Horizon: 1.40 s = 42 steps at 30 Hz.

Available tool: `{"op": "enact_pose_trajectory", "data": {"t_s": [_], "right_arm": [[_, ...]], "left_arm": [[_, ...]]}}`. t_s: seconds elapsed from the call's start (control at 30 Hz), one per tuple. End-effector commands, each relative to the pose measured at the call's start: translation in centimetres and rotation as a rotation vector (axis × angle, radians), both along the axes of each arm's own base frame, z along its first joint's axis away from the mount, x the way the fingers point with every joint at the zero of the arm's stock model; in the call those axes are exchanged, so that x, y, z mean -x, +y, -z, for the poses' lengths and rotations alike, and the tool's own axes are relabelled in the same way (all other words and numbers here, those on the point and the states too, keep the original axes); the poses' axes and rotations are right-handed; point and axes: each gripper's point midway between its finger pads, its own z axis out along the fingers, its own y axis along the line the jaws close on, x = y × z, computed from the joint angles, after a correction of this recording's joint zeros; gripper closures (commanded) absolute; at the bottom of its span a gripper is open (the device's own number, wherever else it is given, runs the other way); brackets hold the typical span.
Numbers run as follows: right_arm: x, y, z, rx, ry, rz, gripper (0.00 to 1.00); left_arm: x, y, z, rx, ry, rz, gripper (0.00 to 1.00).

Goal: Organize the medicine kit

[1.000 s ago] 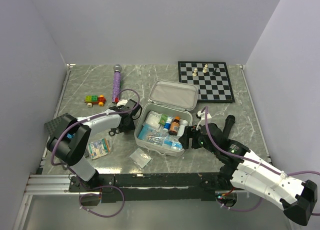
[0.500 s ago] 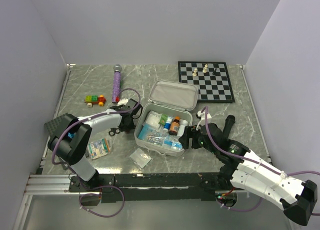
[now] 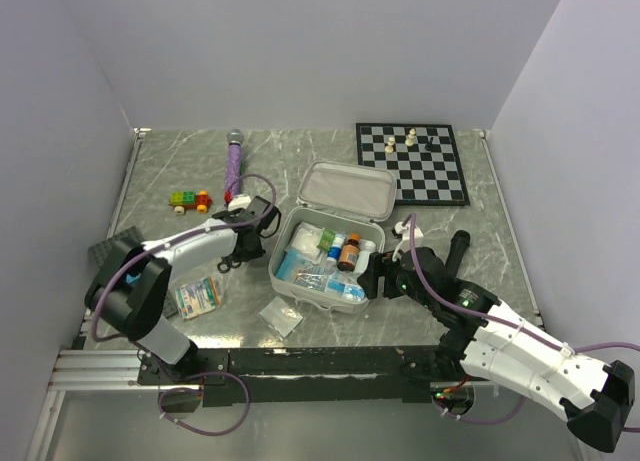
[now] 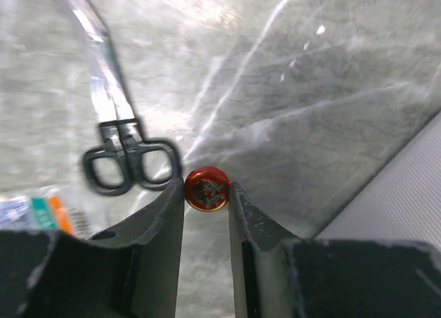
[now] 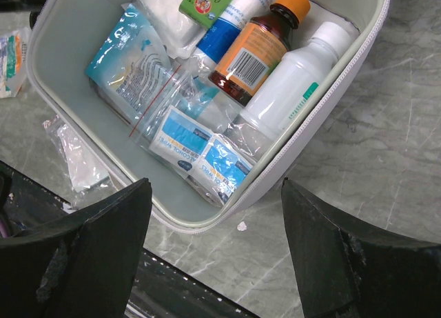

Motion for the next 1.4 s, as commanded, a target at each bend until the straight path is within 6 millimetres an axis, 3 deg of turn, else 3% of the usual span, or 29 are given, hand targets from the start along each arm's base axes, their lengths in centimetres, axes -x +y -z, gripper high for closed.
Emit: {"op": "enact_pose_trajectory", "data": {"t_s": [0.0,0.2,0.33,0.43,0.5,0.6,0.97,1.17,1.37], "right_arm": [[-0.4,0.4,-1.2,-0.034,-0.029,0.006,0.18],[-0.6,0.6,-1.4,-0.037,-0.032,0.002,0.18],[-0.7,0.7,-1.4,-0.037,-0.032,-0.001,0.18],[-0.7,0.8,-1.5,-0.037,-0.032,0.003,0.18],[-0.8,0.8,-1.4,-0.036,-0.029,0.003,0.18],[-0.8,0.8,-1.4,-0.036,-0.028,0.006,0.18],[-0.9,0.5,-1.5,-0.008,-0.033,0.009,0.18],[-1.0,0.4,-1.6,-0.004,-0.034,0.011,0.18],[-1.0,0.5,-1.4,-0.004,-0.031,0.01,0.18]], "left_arm": [[-1.5,1.0,-5.6,0.0,-0.137,-0.039,0.79],[-2.4,-0.2,-12.9,0.145,-0.318,-0.01,0.81],[-2.4,-4.2,-18.1,0.286,-0.463,0.121,0.81],[-1.9,-8.0,-20.3,0.358,-0.506,0.233,0.81],[-1.6,-10.2,-20.3,0.359,-0.489,0.289,0.81],[-1.4,-12.6,-18.2,0.329,-0.433,0.343,0.82],[-1.3,-17.7,-8.8,0.3,-0.234,0.446,0.83],[-1.2,-19.3,-7.3,0.289,-0.188,0.484,0.81],[-0.7,-19.3,-6.1,0.277,-0.149,0.486,0.76]]}}
